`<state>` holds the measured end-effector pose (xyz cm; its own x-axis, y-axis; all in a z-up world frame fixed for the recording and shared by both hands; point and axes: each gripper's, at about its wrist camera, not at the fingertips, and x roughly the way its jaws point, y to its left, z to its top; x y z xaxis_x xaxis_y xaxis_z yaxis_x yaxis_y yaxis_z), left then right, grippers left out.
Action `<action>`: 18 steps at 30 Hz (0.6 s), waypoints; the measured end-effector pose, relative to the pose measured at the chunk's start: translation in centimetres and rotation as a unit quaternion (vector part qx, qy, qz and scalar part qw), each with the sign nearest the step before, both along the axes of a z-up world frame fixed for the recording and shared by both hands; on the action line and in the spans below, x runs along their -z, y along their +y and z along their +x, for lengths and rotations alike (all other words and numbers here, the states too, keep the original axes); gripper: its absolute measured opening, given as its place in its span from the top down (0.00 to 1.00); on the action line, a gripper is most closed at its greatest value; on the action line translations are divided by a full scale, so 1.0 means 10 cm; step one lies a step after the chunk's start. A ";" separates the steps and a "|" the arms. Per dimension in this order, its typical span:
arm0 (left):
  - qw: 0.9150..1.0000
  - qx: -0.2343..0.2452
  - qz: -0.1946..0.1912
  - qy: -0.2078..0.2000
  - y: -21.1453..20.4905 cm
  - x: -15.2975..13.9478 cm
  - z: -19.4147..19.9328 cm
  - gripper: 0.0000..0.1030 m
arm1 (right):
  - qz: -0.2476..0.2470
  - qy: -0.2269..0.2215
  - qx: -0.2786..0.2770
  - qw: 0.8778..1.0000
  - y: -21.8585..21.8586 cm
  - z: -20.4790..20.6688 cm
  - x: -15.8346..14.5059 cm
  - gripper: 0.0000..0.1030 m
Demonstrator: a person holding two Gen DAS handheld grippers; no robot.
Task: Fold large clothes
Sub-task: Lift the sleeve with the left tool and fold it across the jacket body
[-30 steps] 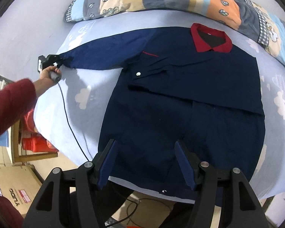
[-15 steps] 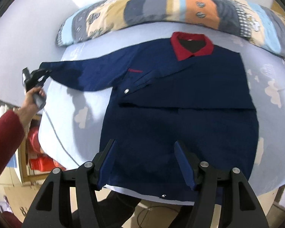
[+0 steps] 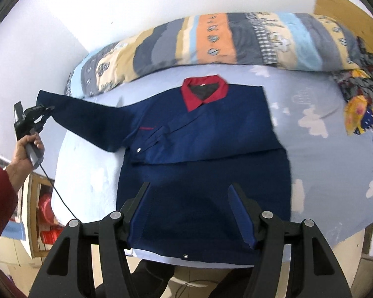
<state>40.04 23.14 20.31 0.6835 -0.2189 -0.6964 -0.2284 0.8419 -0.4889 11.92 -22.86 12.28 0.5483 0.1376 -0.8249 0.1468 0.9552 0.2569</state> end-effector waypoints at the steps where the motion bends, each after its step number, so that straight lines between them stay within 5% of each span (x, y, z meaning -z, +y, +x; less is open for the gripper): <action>1: 1.000 0.010 0.002 -0.003 -0.15 -0.06 -0.02 0.90 | 0.004 -0.004 0.007 1.000 -0.07 -0.05 -0.02 0.38; 18: 0.989 0.150 -0.003 -0.014 -2.23 -0.20 -0.24 0.90 | 0.027 -0.016 0.085 0.996 -0.86 -0.64 0.00 0.38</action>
